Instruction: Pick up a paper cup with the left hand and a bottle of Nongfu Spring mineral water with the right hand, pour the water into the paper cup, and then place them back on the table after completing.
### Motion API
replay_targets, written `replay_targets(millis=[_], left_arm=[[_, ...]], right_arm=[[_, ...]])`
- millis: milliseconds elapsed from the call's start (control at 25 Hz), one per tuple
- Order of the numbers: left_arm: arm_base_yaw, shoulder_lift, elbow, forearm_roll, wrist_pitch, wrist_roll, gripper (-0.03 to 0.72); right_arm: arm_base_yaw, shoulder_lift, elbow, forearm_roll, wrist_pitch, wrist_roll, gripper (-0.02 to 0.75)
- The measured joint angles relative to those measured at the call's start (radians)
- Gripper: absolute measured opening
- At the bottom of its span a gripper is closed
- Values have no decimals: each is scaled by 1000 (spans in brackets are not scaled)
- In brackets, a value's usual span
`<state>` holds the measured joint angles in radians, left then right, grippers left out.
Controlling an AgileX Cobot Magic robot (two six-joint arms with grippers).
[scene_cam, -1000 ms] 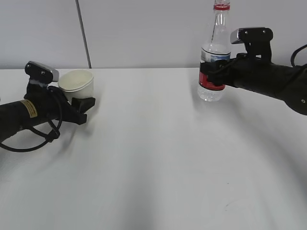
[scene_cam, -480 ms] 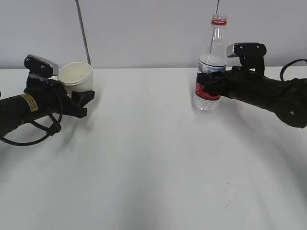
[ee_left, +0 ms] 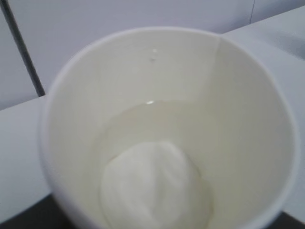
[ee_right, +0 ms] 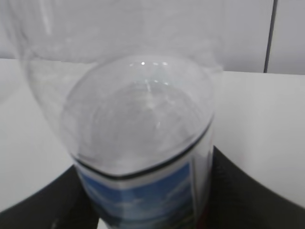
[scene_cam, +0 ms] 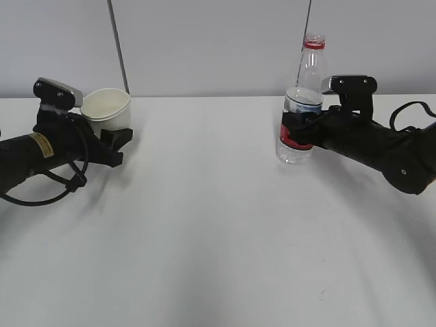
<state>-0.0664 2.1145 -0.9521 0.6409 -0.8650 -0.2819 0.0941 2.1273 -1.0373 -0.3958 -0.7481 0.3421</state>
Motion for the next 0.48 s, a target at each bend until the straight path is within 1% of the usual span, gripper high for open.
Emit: replay_targets(millis=[200, 480], left_arm=[[0, 0, 0, 0, 7, 0, 406], [0, 0, 0, -8, 7, 0, 406]], right_arm=[[0, 0, 0, 48, -9, -45, 410], [0, 2, 0, 73, -11, -67, 410]])
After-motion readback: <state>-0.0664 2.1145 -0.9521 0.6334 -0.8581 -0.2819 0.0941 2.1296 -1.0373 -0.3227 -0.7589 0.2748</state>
